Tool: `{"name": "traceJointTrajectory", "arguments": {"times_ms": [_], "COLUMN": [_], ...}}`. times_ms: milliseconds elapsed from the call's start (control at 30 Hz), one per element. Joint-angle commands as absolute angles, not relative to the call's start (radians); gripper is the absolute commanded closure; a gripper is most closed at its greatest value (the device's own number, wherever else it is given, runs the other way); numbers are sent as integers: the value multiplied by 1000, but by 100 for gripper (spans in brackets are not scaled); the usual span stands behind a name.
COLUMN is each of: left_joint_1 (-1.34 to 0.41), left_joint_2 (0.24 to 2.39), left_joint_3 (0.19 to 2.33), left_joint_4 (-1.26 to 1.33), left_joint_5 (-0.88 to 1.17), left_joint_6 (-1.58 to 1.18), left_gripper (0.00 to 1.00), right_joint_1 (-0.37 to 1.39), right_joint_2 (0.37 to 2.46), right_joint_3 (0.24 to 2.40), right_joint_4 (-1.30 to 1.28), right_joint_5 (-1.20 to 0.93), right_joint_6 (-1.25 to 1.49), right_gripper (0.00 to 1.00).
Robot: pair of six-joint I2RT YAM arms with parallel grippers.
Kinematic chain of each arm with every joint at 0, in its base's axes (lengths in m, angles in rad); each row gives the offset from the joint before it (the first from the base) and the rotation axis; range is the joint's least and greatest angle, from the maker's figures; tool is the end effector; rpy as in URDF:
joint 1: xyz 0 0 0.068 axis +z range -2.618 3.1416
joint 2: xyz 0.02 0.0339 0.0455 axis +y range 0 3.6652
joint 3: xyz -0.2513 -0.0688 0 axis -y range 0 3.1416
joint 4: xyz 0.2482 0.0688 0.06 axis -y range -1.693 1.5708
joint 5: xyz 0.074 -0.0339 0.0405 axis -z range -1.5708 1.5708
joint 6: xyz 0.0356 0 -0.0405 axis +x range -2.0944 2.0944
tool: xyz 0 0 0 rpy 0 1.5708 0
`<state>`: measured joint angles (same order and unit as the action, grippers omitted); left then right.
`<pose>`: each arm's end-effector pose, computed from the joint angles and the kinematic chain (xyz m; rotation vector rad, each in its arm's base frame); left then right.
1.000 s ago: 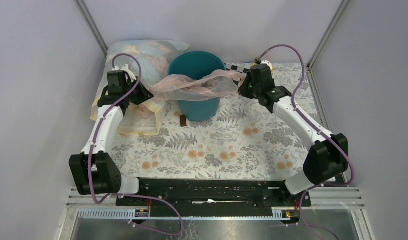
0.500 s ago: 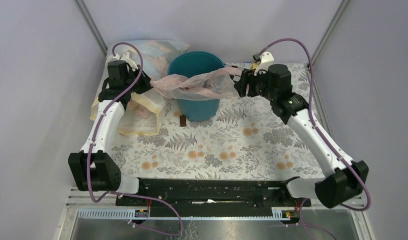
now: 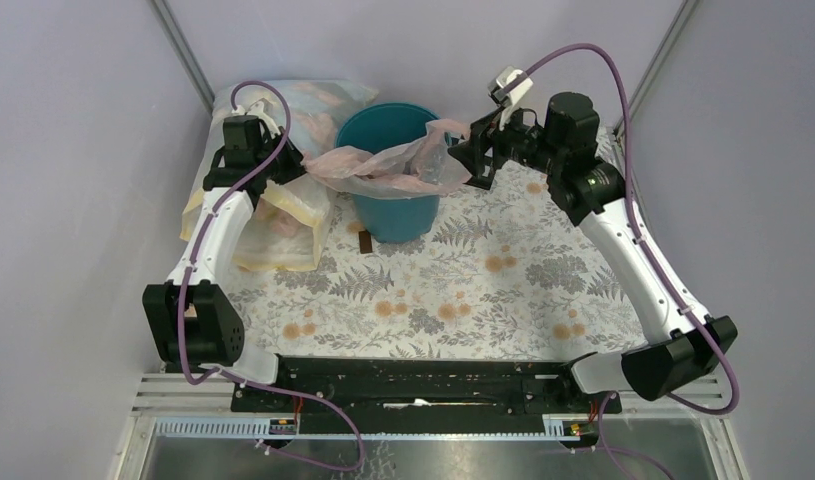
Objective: Put the trash bags into the trash bin
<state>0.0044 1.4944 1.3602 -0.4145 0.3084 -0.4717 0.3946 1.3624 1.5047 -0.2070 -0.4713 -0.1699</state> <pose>0.3469 -0.0093 0.3340 -0.3236 2.1252 -0.6019 0.2806 0.1344 0.4471 -0.7999 1.4517 0.5558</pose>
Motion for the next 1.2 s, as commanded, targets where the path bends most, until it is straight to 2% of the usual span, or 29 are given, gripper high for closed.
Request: {"name": "traceJointTrajectory", "arguments": {"times_ms": [0, 67, 267, 367, 467, 633, 667, 767, 800, 867, 900, 933, 1167], "left_joint_1": [6, 5, 6, 6, 6, 6, 6, 6, 5, -15, -23, -28, -47], "left_joint_2": [1485, 1482, 1473, 1480, 1487, 1502, 1505, 1522, 1531, 1553, 1566, 1580, 1729], "left_joint_3": [1392, 1393, 1390, 1397, 1403, 1413, 1414, 1429, 1440, 1475, 1493, 1509, 1630], "left_joint_4": [-387, -388, -389, -393, -392, -391, -392, -398, -401, -411, -416, -420, -455], "left_joint_5": [300, 304, 301, 302, 305, 307, 307, 307, 308, 299, 292, 288, 305], "left_joint_6": [-463, -462, -456, -456, -460, -471, -473, -479, -481, -480, -480, -479, -483], "left_gripper": [100, 100, 100, 100, 100, 100, 100, 100, 100, 100, 100, 100, 100], "right_joint_1": [406, 417, 426, 425, 425, 419, 418, 406, 403, 393, 386, 375, 256], "right_joint_2": [1420, 1450, 1415, 1385, 1375, 1403, 1415, 1468, 1489, 1531, 1549, 1563, 1663], "right_joint_3": [1617, 1640, 1570, 1500, 1466, 1460, 1474, 1527, 1547, 1601, 1626, 1640, 1673], "right_joint_4": [-208, -199, -168, -177, -212, -219, -218, -213, -216, -244, -260, -271, -277], "right_joint_5": [-670, -647, -310, -190, -58, -8, -11, -50, -61, -58, -47, -35, -126], "right_joint_6": [-242, -246, -169, -148, -131, -121, -115, -89, -79, -48, -27, -10, 137], "right_gripper": [25, 25, 22, 15, 13, 16, 18, 33, 46, 79, 92, 99, 100]}}
